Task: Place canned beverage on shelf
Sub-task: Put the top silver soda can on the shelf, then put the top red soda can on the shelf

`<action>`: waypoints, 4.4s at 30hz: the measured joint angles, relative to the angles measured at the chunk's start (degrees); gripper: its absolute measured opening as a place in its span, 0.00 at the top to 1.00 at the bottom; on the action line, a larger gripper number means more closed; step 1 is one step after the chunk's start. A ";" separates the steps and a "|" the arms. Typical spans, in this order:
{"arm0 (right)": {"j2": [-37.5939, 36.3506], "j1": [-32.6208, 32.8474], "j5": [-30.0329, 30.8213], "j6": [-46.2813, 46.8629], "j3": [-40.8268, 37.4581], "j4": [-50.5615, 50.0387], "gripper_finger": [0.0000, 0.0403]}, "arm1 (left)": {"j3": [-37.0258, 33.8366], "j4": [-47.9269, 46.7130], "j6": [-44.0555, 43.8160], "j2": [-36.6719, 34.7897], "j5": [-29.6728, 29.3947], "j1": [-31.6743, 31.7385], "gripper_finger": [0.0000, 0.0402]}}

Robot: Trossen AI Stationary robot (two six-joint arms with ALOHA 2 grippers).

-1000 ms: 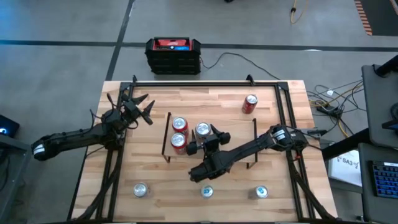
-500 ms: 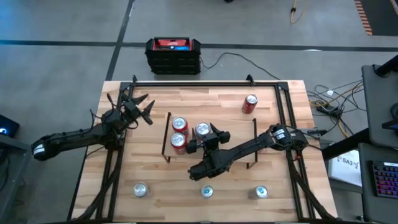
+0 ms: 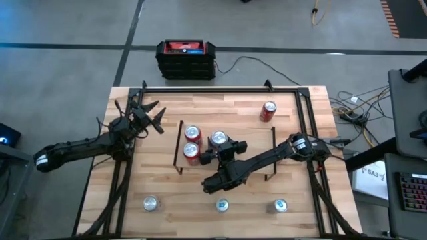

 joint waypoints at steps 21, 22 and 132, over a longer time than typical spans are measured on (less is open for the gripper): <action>0.07 -1.39 0.84 -3.05 0.02 1.06 0.24 | 0.00 0.00 0.00 0.00 -0.01 0.00 0.51; 0.07 -1.48 0.97 -3.19 0.02 1.09 0.25 | 0.00 0.00 0.00 0.02 0.00 0.02 0.51; -0.44 4.89 1.53 4.17 0.11 -5.31 0.08 | 0.00 0.00 0.00 0.02 0.00 0.00 0.51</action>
